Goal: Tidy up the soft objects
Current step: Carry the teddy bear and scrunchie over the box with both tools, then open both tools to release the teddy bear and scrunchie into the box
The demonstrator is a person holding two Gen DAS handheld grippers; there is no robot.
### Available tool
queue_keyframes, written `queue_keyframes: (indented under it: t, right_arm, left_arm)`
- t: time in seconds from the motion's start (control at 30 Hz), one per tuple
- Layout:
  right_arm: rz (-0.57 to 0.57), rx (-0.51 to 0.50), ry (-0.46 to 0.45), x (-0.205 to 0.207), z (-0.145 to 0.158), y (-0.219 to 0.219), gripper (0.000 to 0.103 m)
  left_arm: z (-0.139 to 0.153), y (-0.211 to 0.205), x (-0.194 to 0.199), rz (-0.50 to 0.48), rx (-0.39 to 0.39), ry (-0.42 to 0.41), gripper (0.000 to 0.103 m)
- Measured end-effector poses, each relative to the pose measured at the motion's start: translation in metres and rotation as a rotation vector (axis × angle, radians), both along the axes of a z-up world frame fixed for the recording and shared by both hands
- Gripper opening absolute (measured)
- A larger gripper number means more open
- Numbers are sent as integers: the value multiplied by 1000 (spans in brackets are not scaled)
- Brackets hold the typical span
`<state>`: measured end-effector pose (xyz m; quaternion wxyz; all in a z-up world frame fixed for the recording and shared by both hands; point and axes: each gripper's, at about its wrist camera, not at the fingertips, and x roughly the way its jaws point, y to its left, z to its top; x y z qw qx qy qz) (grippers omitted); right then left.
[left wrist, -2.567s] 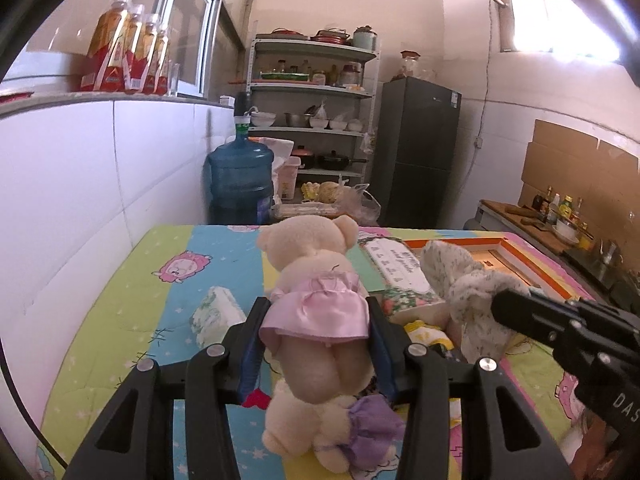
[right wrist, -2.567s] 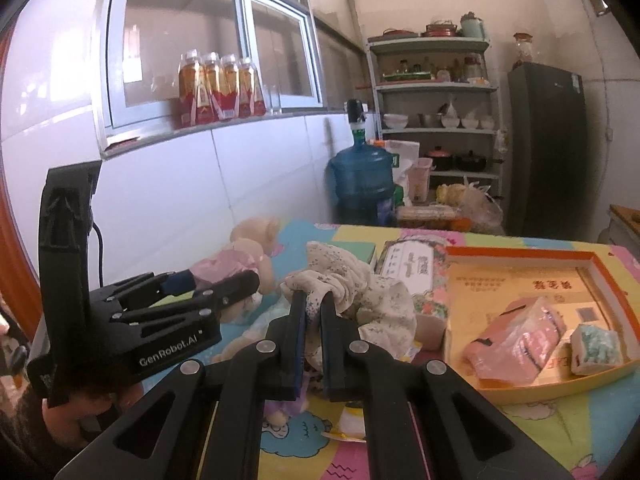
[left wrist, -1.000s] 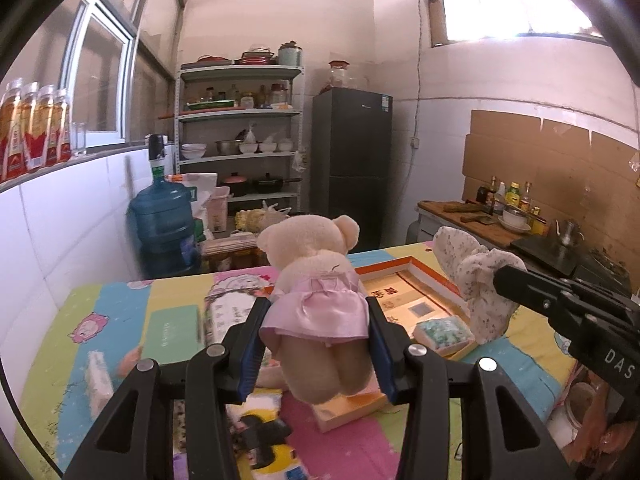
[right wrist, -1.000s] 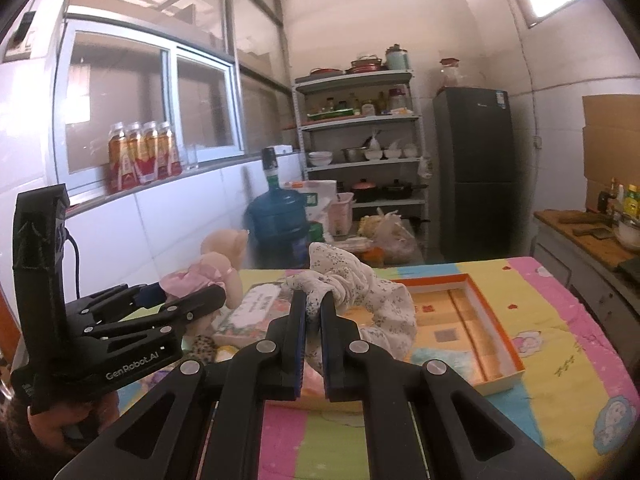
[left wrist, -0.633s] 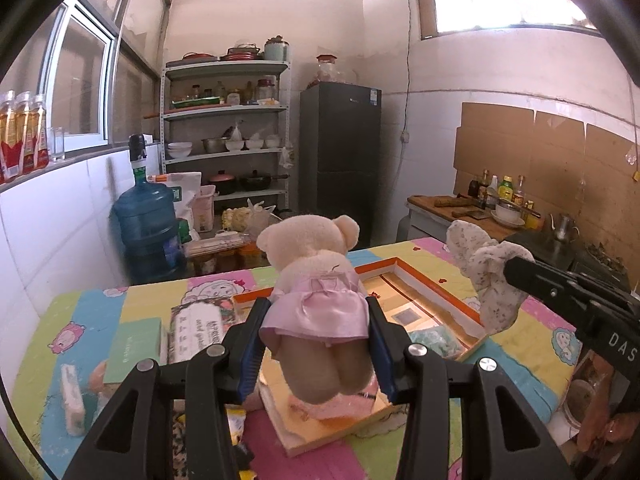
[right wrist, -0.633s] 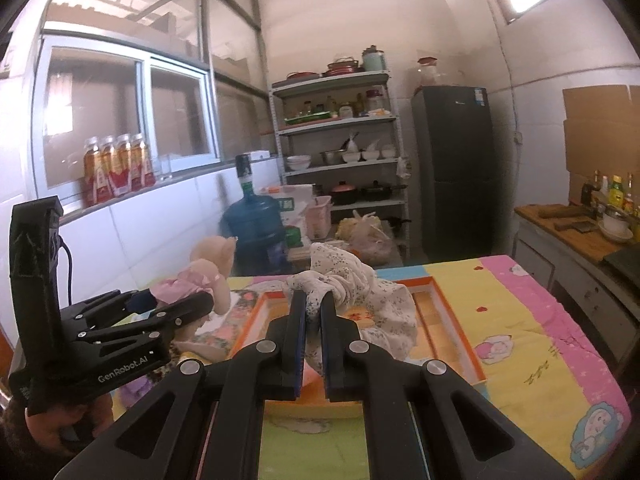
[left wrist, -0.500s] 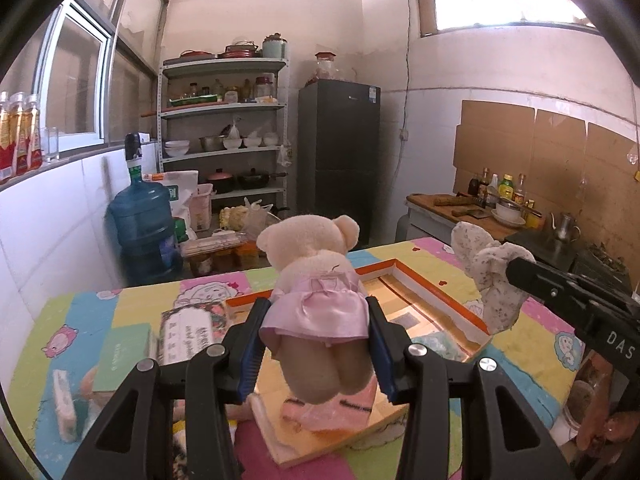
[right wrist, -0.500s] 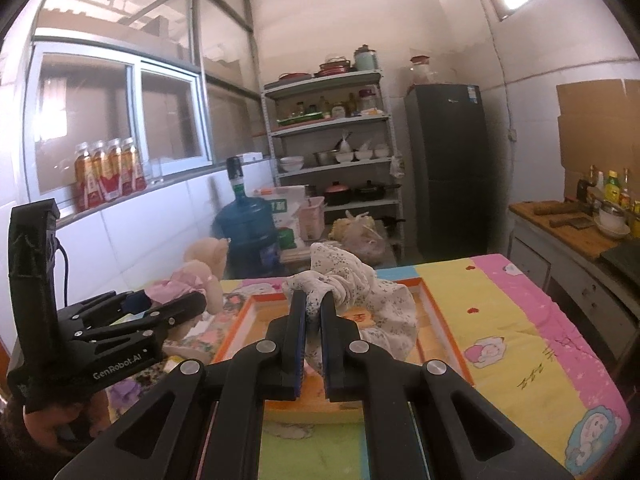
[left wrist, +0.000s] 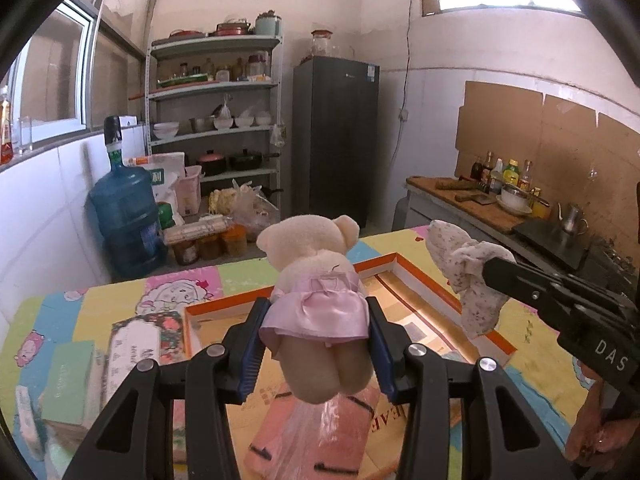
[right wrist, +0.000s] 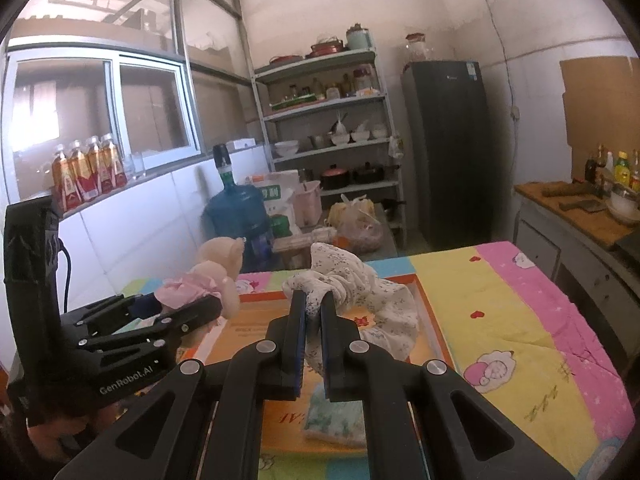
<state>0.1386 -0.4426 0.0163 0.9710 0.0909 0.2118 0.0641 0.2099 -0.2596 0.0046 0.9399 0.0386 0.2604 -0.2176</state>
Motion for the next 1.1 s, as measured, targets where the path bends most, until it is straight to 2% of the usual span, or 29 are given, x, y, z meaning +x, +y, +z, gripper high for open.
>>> queue_keyframes:
  t: [0.3,0.47,0.83,1.03,1.1]
  right_arm:
    - [11,6,63,47,-20,-5,7]
    - [18,20,102,63,-35,-8,7]
    - [52,64,173,86,-62,-14,7]
    - [50,67,201,89,-69,-14,10]
    - [47,72,202,89,-70,-15,18]
  left_arm:
    - [-20,-13,37,17,2,84,47]
    - [-36,-18,51,12,5,143,47]
    - [-52,-26,67,-7,34,208,47]
    - [-59,-29,70,-21,34,243,52]
    - [-59,-30,69,-23,40,246,53]
